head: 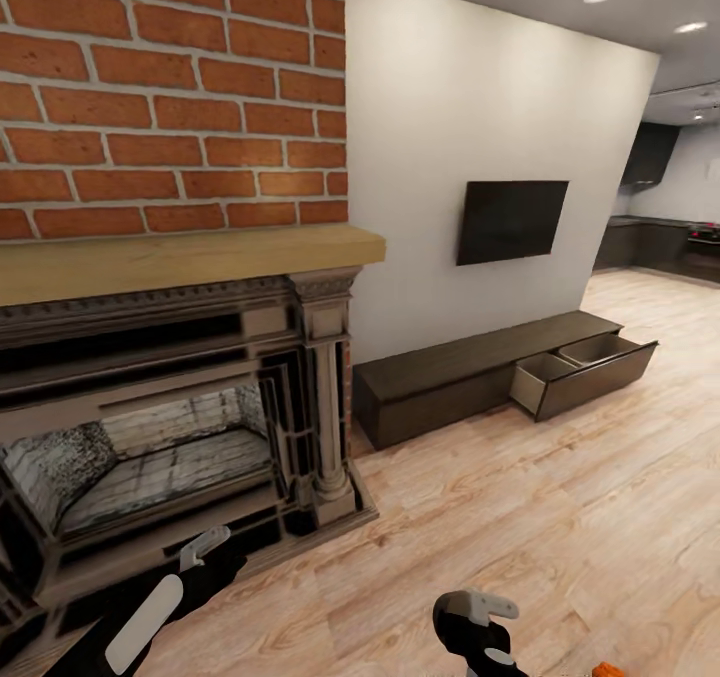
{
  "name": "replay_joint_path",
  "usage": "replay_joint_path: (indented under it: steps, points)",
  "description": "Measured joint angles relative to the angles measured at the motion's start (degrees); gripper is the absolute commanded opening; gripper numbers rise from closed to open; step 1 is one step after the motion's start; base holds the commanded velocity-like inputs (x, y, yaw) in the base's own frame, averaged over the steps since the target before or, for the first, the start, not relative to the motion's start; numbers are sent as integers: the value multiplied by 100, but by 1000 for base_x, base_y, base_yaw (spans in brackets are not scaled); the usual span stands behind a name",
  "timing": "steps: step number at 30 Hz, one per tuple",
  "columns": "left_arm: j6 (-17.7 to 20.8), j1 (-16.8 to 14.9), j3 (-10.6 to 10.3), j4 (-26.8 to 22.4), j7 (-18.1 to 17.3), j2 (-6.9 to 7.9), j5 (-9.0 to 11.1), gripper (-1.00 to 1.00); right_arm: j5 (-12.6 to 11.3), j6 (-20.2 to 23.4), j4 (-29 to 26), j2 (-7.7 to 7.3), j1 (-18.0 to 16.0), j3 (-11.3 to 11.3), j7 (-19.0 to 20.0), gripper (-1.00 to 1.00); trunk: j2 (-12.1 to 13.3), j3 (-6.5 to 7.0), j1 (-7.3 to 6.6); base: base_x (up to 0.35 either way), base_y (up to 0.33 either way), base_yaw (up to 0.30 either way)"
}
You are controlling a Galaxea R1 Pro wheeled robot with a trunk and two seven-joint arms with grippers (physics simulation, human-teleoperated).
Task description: Place each of the two pumpkins and all three candles from the living room inside a cabinet in the living room (use any cabinet), then make sure every cabinet is closed, and position the cauldron so it is next to a table in the living room.
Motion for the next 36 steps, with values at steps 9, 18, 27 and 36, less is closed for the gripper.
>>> replay_joint_path:
  steps: [9, 18, 27, 36]
  points:
    - [0, 0, 4, 0, 0, 0, 0, 100, 1, 0, 1, 0, 0, 0, -2, -100, 0, 42, 0, 0, 0, -270]
    - [0, 0, 4, 0, 0, 0, -5, 100, -6, 0, 8, -4, 0, -1, -10, -100, 0, 84, 0, 0, 0, -270]
    - [-1, 0, -4, 0, -29, 0, 1, 100, -8, 0, 9, -8, 0, 0, -11, -100, 0, 126, 0, 0, 0, -270]
    - [0, 0, 2, 0, -87, 0, 13, 100, -9, 1, 9, -4, 0, 0, -10, -100, 1, 168, 0, 0, 0, -268]
